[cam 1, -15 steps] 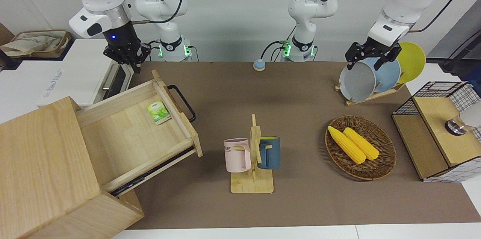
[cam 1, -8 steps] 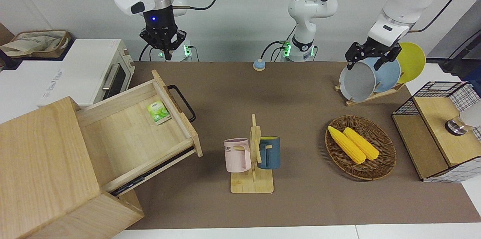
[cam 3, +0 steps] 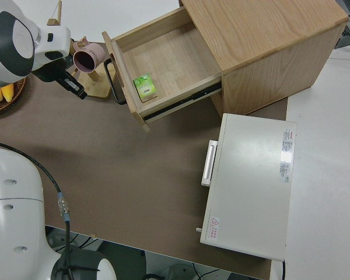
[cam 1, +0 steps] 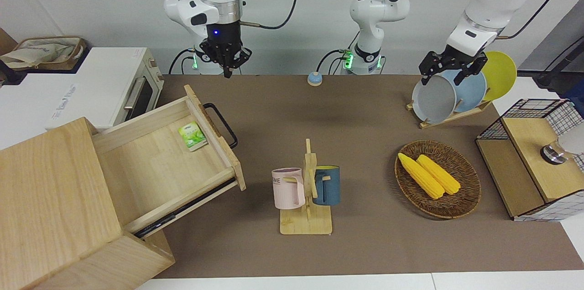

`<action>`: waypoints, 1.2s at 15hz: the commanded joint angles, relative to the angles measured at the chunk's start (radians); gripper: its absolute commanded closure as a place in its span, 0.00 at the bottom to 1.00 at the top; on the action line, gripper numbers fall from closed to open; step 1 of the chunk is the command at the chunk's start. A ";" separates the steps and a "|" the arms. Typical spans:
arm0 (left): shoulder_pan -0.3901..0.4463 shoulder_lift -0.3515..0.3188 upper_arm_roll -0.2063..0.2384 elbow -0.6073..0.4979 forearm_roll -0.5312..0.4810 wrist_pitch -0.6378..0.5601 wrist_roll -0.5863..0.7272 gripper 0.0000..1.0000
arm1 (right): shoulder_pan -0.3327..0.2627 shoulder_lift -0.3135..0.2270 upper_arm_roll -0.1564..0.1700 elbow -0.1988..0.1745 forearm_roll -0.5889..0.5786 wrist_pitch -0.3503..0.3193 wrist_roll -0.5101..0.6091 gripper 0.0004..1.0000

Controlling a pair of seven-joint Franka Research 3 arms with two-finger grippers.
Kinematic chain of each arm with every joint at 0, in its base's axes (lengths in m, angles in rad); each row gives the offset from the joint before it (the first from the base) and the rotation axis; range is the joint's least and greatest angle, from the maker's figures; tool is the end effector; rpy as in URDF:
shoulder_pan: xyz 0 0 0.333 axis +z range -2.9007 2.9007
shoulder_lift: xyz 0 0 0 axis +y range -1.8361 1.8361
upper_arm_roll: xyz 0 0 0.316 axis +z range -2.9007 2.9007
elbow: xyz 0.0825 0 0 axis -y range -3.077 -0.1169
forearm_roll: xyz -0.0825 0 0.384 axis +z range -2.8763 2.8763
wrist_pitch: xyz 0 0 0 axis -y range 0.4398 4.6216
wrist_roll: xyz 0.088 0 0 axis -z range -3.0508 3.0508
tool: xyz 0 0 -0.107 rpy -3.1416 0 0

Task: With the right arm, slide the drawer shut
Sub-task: 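Push the wooden drawer away from the robot with the right arm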

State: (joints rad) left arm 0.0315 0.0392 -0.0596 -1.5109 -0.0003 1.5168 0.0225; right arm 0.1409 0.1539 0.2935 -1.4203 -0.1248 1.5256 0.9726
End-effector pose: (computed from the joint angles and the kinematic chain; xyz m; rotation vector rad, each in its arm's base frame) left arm 0.5612 -0.0151 0.6261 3.1376 -0.0794 -0.0522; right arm 0.5516 0.2251 0.6065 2.9408 -0.8195 0.0302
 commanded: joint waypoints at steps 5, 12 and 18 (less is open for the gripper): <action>0.004 0.011 -0.006 0.026 0.017 -0.020 0.010 0.01 | -0.020 0.058 0.003 -0.081 0.025 0.131 0.293 1.00; 0.004 0.011 -0.006 0.026 0.017 -0.020 0.010 0.01 | -0.035 0.131 -0.011 -0.094 0.013 0.220 0.324 1.00; 0.004 0.011 -0.006 0.026 0.017 -0.020 0.010 0.01 | -0.060 0.182 -0.017 -0.077 0.001 0.237 0.336 1.00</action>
State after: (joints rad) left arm 0.0315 0.0392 -0.0596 -1.5109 -0.0003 1.5168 0.0225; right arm 0.1063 0.3074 0.2659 -1.5045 -0.1184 1.7406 1.2846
